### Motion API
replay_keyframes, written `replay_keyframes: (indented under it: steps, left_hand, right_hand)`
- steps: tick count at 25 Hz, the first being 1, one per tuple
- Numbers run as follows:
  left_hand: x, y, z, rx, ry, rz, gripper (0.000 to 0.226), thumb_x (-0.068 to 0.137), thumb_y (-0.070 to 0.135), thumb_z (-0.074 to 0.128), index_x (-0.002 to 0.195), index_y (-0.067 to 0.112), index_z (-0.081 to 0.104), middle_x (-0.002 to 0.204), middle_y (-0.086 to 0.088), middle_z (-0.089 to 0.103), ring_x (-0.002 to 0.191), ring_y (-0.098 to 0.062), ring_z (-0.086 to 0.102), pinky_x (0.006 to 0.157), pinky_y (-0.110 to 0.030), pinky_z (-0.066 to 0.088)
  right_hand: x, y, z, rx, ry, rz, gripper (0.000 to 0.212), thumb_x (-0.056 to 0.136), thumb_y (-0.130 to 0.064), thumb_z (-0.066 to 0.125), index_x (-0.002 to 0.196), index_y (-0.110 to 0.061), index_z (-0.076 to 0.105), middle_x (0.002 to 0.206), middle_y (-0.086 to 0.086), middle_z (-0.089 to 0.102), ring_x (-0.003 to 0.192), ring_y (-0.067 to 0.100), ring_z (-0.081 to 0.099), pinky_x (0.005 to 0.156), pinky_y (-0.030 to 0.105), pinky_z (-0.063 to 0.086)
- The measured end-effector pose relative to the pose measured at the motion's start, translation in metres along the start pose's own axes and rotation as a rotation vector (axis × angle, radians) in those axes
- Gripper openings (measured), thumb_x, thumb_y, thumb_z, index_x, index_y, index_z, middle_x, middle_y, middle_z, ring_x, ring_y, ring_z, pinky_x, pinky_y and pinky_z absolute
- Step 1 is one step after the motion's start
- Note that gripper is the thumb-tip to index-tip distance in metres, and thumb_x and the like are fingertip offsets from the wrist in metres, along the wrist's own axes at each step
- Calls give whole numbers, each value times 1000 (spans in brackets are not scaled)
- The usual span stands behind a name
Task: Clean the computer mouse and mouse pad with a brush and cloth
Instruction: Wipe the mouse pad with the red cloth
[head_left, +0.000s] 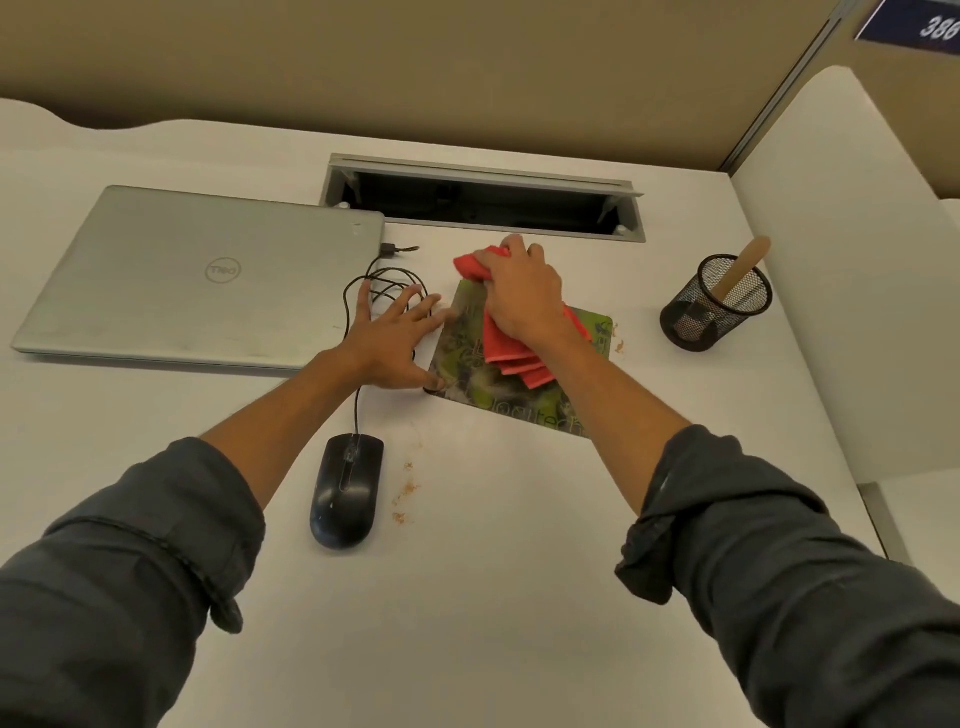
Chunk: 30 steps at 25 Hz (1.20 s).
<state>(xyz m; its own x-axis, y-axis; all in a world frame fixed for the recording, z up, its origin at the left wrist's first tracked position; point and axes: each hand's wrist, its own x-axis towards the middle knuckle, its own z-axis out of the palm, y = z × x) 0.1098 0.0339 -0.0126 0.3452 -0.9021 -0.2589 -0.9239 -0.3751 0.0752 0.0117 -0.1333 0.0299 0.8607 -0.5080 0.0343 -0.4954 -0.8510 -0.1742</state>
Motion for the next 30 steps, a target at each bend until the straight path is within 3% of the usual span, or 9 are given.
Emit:
replay_keyframes:
  steps: [5, 11, 15, 21, 26, 30]
  left_hand:
    - [6, 2, 2, 140, -4, 118, 84, 77, 82, 21, 149, 44, 2, 161, 4, -2, 146, -21, -16, 101, -65, -27]
    - [4, 2, 7, 165, -8, 81, 84, 76, 84, 18, 148, 44, 0, 161, 7, -1, 147, -19, -11, 105, -65, -23]
    - [0, 4, 7, 175, 32, 49, 83, 78, 84, 21, 148, 45, 3, 161, 7, 3, 148, -19, -8, 105, -65, -22]
    - [-3, 8, 5, 217, 71, -3, 90, 69, 87, 6, 148, 45, 4, 161, 6, 8, 148, -21, -7, 106, -66, -19]
    - [-4, 13, 4, 163, 90, -63, 87, 72, 89, 15, 148, 46, 10, 161, 6, 12, 148, -22, -5, 104, -64, -25]
    - [-4, 18, 7, 138, 84, -86, 86, 75, 86, 20, 149, 43, 11, 161, 4, 12, 148, -22, -6, 105, -65, -24]
  right_hand:
    - [2, 13, -20, 20, -13, 44, 44, 97, -26, 51, 140, -27, 47, 141, 10, 43, 125, 32, 44, 98, 44, 43]
    - [-32, 15, 11, 27, -109, 136, 38, 95, -23, 50, 133, -24, 53, 130, 12, 46, 116, 34, 46, 86, 43, 44]
    - [-40, 8, 32, 73, -65, 136, 39, 96, -19, 47, 134, -28, 52, 138, 10, 42, 120, 35, 41, 89, 46, 47]
    - [-15, 1, 36, 111, -51, 63, 43, 95, -16, 48, 137, -25, 51, 141, 8, 42, 121, 34, 40, 93, 45, 47]
    - [2, 4, 31, 125, -77, 3, 42, 98, -19, 43, 139, -26, 49, 141, 7, 43, 121, 32, 42, 91, 42, 46]
    - [-4, 14, 23, 173, 69, 190, 39, 99, -27, 44, 136, -23, 52, 136, 10, 49, 119, 31, 48, 91, 42, 48]
